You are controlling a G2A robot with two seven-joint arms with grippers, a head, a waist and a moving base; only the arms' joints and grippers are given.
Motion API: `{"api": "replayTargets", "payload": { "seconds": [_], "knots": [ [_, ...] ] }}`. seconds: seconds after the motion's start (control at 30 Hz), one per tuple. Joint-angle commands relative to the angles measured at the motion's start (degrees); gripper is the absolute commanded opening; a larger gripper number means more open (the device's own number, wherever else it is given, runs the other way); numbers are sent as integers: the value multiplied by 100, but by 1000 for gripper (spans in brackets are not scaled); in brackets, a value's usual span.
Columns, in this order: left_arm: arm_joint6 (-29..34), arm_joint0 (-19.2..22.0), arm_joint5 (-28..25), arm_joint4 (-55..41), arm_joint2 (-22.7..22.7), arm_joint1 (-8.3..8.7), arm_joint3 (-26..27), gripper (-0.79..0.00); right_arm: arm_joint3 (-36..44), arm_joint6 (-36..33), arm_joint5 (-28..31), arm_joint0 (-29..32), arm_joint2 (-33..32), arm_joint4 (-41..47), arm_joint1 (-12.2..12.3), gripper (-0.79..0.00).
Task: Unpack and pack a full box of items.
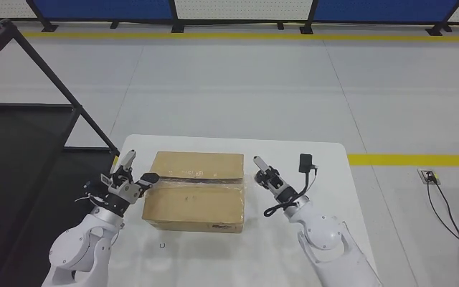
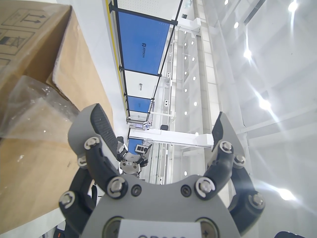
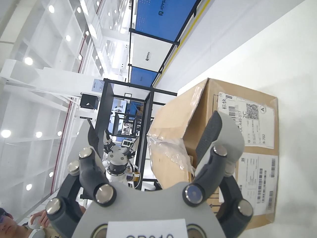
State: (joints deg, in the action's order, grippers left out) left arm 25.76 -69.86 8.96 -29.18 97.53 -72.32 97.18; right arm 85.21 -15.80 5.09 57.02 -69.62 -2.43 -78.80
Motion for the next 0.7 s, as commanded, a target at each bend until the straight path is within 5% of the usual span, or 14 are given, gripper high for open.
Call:
{"api": "replayTargets", "payload": {
  "seconds": [0.0,0.37,0.67],
  "knots": [
    [-15,5,11,-50,27,8,-1,0,68,205,-63,5,-7,-208,0,0],
    [-58,-334,-215,-547,542,56,169,0,454,-109,1739,-183,368,-387,-33,0],
    [115,-772,-367,-665,801,97,285,0,-1317,-1837,1119,-1465,1056,1057,-226,0]
  ]
}}
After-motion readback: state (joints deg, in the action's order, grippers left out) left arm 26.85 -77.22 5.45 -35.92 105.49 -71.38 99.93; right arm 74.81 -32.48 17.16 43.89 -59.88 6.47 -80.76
